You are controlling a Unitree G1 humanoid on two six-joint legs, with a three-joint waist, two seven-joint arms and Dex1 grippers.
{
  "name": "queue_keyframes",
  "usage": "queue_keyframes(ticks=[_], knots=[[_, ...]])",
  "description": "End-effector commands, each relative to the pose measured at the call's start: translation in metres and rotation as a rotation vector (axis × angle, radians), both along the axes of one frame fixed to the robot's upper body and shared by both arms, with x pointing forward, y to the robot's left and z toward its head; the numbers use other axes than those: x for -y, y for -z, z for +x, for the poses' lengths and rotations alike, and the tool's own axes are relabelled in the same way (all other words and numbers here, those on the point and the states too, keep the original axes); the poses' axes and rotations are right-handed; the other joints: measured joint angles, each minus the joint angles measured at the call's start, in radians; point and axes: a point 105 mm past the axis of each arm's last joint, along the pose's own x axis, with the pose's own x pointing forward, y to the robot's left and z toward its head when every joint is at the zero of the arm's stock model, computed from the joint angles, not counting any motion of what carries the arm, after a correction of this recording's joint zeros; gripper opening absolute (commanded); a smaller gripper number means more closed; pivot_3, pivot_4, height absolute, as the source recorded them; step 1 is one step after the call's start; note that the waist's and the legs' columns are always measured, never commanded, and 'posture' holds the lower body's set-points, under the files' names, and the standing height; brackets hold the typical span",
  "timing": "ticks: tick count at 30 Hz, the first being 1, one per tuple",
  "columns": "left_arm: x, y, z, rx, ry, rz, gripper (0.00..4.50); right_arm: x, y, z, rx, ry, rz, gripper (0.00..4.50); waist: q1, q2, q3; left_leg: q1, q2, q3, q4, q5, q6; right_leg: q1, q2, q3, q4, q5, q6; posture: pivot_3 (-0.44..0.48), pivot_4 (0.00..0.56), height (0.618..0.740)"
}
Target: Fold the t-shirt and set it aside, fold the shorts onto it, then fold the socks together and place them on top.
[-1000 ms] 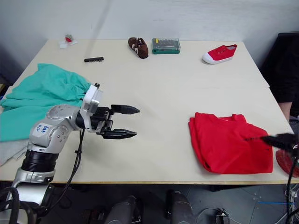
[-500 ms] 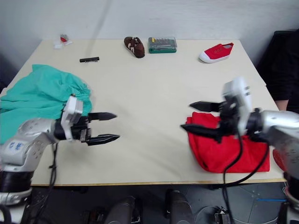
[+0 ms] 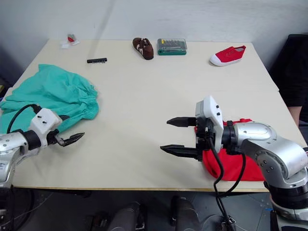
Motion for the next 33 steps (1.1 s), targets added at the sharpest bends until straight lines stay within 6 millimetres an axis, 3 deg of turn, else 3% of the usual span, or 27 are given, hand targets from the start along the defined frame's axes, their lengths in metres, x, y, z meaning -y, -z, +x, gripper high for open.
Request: queue_keyframes(ticks=[1,4,10,15,18,26,29,33], knots=[[-0.021,-0.005,0.018,0.030,-0.066,0.118,4.32,-0.004,-0.005,-0.006,0.051,-0.013,0.009,4.50,0.000,0.000,0.000,0.000,0.000,0.000,0.000,0.000,0.000,0.000,0.000,0.000,0.000,0.000,0.000,0.000,0.150,0.740],[-0.021,-0.003,0.028,0.025,-0.053,0.113,3.63,-0.003,-0.006,-0.006,0.064,0.017,0.014,4.50,-0.002,0.000,0.000,0.000,0.000,0.002,0.000,0.000,0.000,-0.001,0.000,0.000,0.000,0.000,0.000,0.000,0.150,0.740],[-0.024,0.005,0.036,-0.020,-0.036,0.109,1.63,0.000,-0.009,-0.010,0.089,0.062,0.021,4.50,-0.006,0.000,0.000,-0.001,0.000,0.005,0.000,0.000,-0.001,-0.001,0.001,-0.002,0.002,0.000,0.001,0.000,0.150,0.740],[0.014,0.000,0.041,-0.036,0.112,-0.049,0.14,0.003,-0.010,-0.013,0.098,0.088,0.014,4.50,-0.003,0.000,0.000,-0.001,0.000,0.005,0.002,0.001,0.000,0.000,0.001,-0.002,0.005,0.000,0.001,0.000,0.150,0.740],[0.044,-0.005,0.038,-0.032,0.233,-0.077,0.03,0.006,-0.009,-0.016,0.093,0.101,0.000,4.50,0.005,-0.001,0.000,0.000,0.000,0.005,0.003,0.001,0.000,0.000,0.001,-0.002,0.005,0.000,0.001,0.000,0.150,0.740],[0.180,-0.018,0.000,-0.142,0.814,-0.191,0.03,0.018,0.001,-0.019,0.121,0.158,-0.101,4.50,0.006,-0.002,-0.001,0.000,-0.001,0.004,0.004,0.002,0.001,0.002,0.001,-0.002,0.006,0.001,0.002,0.000,0.150,0.740],[0.213,-0.011,-0.012,-0.206,0.936,-0.203,0.03,0.021,0.004,-0.017,0.161,0.189,-0.130,4.50,0.006,-0.002,0.000,0.000,-0.001,0.005,0.004,0.003,0.001,0.002,0.002,-0.002,0.006,0.001,0.002,0.000,0.150,0.740],[0.240,-0.001,-0.021,-0.267,1.008,-0.206,0.03,0.023,0.012,-0.016,0.191,0.210,-0.177,4.50,-0.003,-0.002,0.000,0.001,-0.001,0.006,0.004,0.005,0.000,0.002,0.004,0.001,0.003,0.001,0.003,0.000,0.150,0.740]])
